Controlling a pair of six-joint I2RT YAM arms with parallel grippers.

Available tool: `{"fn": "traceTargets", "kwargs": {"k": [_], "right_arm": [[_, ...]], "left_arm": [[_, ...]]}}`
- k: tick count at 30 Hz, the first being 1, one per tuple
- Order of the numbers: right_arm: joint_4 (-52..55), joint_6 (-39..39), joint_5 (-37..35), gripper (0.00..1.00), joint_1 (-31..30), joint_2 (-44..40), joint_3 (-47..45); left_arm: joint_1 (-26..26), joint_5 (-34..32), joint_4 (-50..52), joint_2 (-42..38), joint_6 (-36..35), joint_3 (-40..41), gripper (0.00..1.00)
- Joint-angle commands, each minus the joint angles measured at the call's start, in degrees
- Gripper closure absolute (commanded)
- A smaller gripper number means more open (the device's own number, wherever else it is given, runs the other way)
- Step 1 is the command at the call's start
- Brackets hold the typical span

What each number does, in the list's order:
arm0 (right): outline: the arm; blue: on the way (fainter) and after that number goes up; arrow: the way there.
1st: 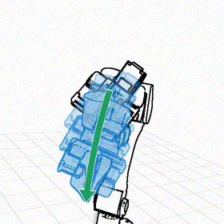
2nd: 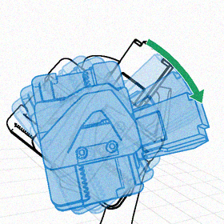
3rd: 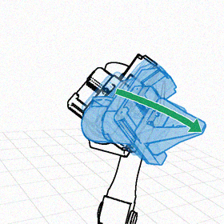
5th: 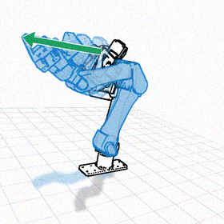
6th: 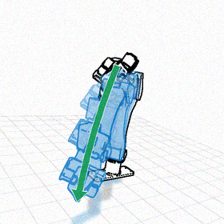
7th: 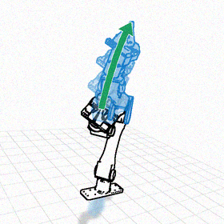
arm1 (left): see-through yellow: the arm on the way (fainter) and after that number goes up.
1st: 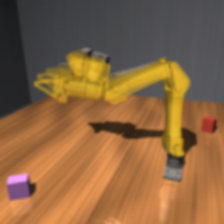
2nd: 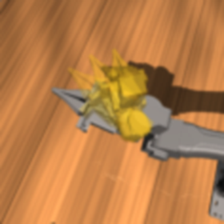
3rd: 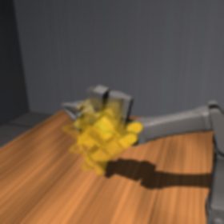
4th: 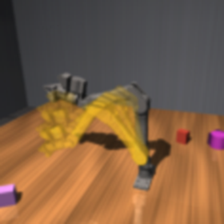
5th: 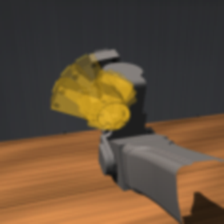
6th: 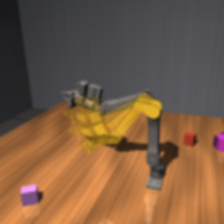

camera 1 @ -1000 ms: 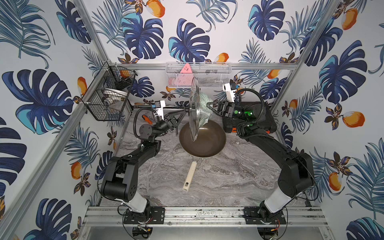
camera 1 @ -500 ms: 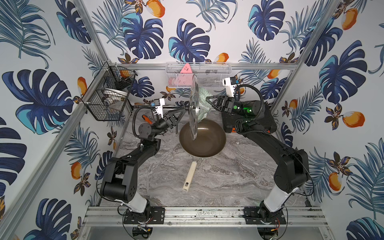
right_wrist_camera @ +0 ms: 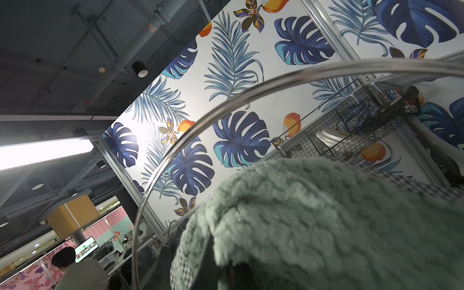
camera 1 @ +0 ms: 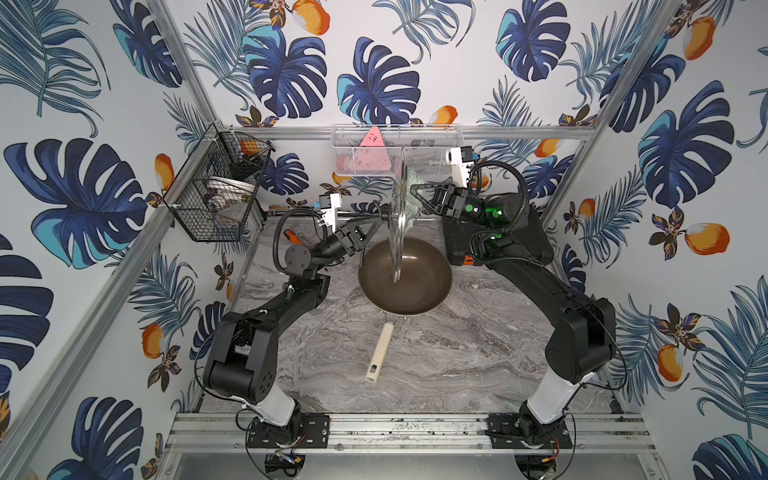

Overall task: Wipe the pot lid with a cloth
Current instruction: Wipe the pot lid.

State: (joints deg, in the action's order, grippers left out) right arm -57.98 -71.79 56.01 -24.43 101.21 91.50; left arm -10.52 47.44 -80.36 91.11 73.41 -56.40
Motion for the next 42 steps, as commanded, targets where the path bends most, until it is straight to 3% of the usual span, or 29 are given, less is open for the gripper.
{"fn": "traceTargets", "kwargs": {"k": [1, 11, 28, 42], "right_arm": [[2.3, 2.6, -1.0, 1.0, -0.1, -0.1, 1.2], [10.6, 9.5, -3.2, 1.0, 0.8, 1.4, 5.7], [4.1, 2.2, -2.7, 1.0, 4.2, 11.1, 10.3], [-2.3, -1.2, -2.1, 1.0, 3.9, 10.1, 2.7]], "left_arm": [[-0.5, -3.5, -8.2, -0.3, 1.6, -1.2, 1.0], [-1.1, -3.7, -8.2, 0.2, 2.4, -2.1, 1.0], [-1.1, -3.6, -8.2, 0.2, 3.5, -4.1, 1.0], [-1.2, -5.9, -8.3, 1.2, 4.3, -8.1, 1.0]]}}
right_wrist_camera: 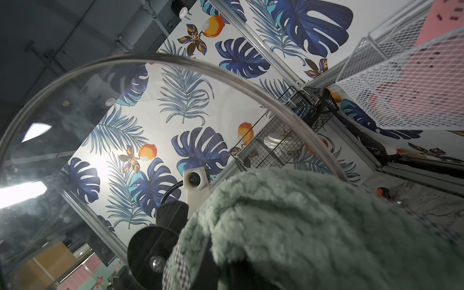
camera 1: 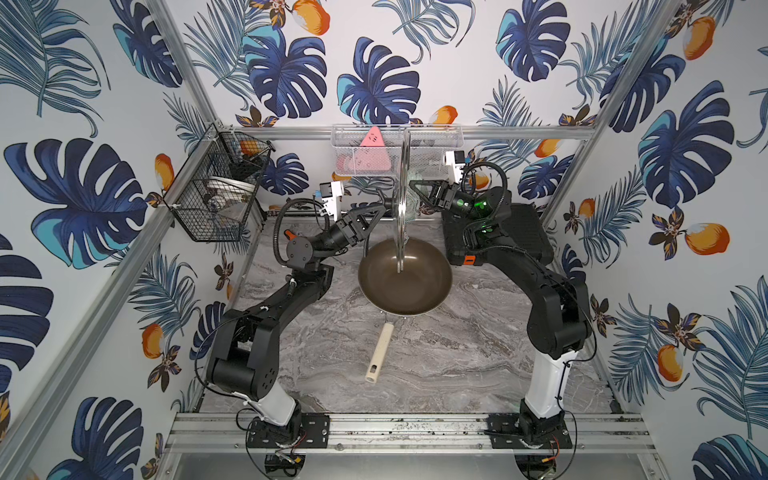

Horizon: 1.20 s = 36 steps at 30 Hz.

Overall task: Wipe the pot lid with a cloth
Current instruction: Wipe the pot lid.

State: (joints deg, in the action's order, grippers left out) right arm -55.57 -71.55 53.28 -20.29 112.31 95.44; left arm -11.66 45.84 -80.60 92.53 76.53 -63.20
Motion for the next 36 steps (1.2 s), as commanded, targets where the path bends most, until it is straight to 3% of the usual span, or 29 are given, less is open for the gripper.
{"fn": "traceTargets", "kwargs": {"k": [1, 26, 36], "right_arm": [[-5.3, -1.8, 0.7, 1.0, -0.2, -1.3, -1.9], [-17.4, -7.7, 5.1, 1.0, -3.6, -12.7, -23.5], [-20.5, -11.1, 5.6, 1.0, -4.8, -17.1, -24.4]], "left_arm": [[0.0, -4.5, -8.0, 0.0, 1.2, -1.5, 1.0], [0.2, -9.4, -8.1, 5.9, 1.5, -5.8, 1.0], [0.3, -9.9, -8.0, 7.0, 1.4, -4.7, 1.0]]}}
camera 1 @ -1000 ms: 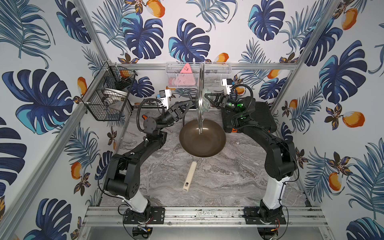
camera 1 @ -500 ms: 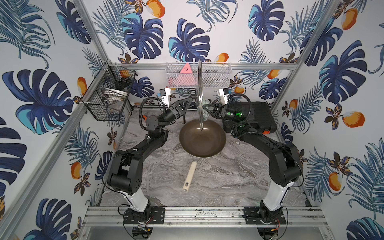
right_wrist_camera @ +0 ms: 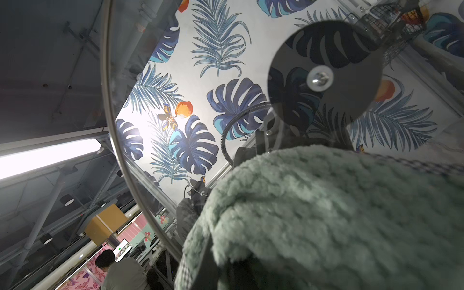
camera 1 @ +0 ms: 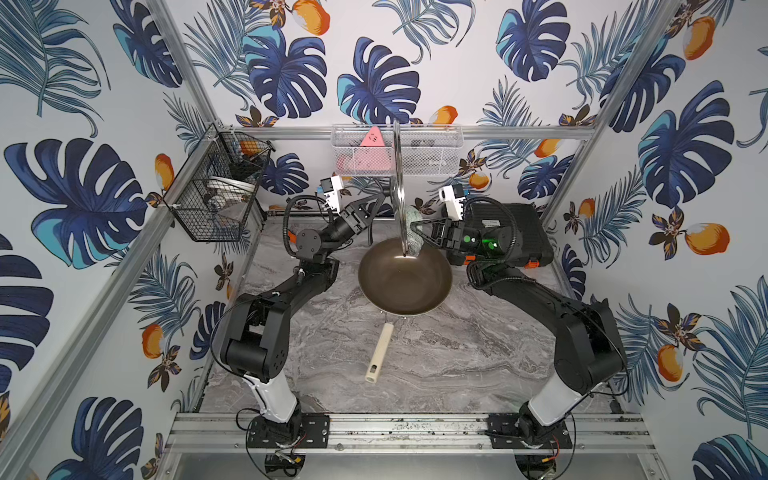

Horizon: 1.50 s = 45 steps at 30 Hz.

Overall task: Wipe the pot lid with a cloth
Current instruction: Wipe the pot lid.

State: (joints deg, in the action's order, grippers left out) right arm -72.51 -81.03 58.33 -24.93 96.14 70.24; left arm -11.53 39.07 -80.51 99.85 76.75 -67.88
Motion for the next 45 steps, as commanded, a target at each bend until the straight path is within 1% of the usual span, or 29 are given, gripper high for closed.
{"fn": "traceTargets", "kwargs": {"k": [1, 4, 10, 20, 28, 32, 39, 45], "right_arm": [[-2.7, -1.1, 0.6, 1.0, -0.1, -1.2, 1.3], [-0.6, -0.1, 0.4, 1.0, -0.1, -0.7, 4.0], [0.3, -1.3, 0.0, 1.0, -0.1, 2.9, 11.9], [7.4, 1.5, 0.1, 1.0, -0.1, 7.5, 24.4], [16.2, 6.5, 0.0, 1.0, 0.1, 9.7, 32.8], [19.1, 7.7, -0.2, 1.0, 0.6, 11.4, 37.0], [22.9, 9.3, -0.8, 1.0, 2.1, 14.9, 42.3], [22.3, 7.6, -1.3, 1.0, 3.8, 19.0, 46.0]], "left_arm": [[0.1, -3.0, -8.1, -0.4, 1.2, 0.1, 1.0], [0.0, -2.7, -8.1, -0.8, 1.4, 0.7, 1.0], [0.0, -1.4, -8.1, -1.8, 2.3, 1.8, 1.0], [-0.5, 0.9, -8.1, -3.3, 4.2, 3.0, 1.0], [-1.0, 1.8, -8.2, -4.4, 4.7, 4.3, 1.0], [-1.2, 2.1, -8.1, -5.1, 4.8, 5.3, 1.0], [-1.3, 3.0, -8.1, -6.4, 5.4, 5.8, 1.0], [-1.5, 3.5, -8.1, -7.4, 6.3, 5.8, 1.0]]}}
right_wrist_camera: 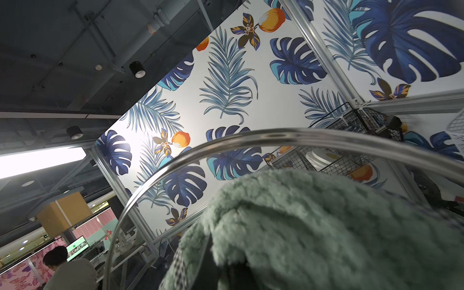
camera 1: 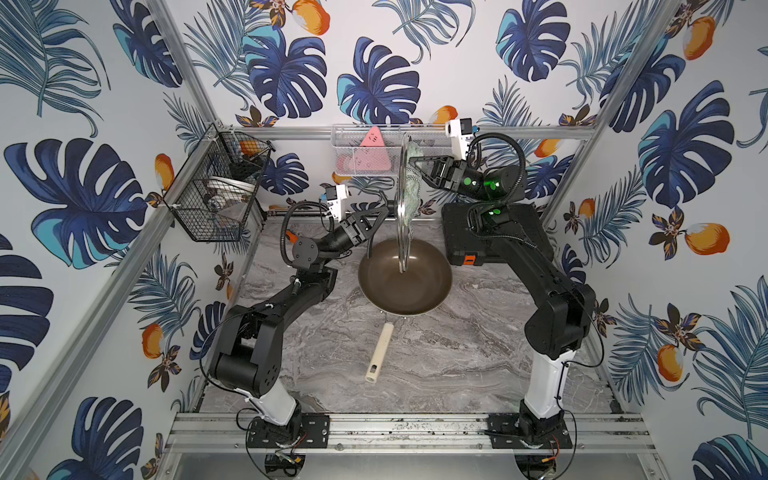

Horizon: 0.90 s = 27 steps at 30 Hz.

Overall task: Wipe the pot lid with a cloth
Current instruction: Wipe the pot lid.

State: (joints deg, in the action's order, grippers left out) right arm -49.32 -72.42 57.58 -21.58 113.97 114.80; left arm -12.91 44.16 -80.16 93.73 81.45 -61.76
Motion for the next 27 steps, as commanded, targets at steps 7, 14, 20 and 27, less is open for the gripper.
{"fn": "traceTargets", "kwargs": {"k": [7, 14, 20, 27], "right_arm": [[-1.0, -2.5, -0.3, 1.0, 1.5, 6.1, 4.3], [-3.7, -4.4, -0.2, 1.0, 1.5, 7.7, 2.5], [-8.5, -6.3, 0.2, 1.0, 1.5, 4.7, -4.7], [-16.2, -10.2, 0.7, 1.0, 1.2, 0.3, -14.2]], "left_arm": [[-0.3, -1.6, -8.4, -2.2, 2.6, -1.3, 1.0], [-0.4, -2.3, -8.4, -2.3, 3.2, -3.3, 1.0], [-0.5, -3.6, -8.5, -1.2, 3.8, -7.0, 1.0], [-0.4, -5.7, -8.4, 1.0, 4.4, -11.8, 1.0]]}}
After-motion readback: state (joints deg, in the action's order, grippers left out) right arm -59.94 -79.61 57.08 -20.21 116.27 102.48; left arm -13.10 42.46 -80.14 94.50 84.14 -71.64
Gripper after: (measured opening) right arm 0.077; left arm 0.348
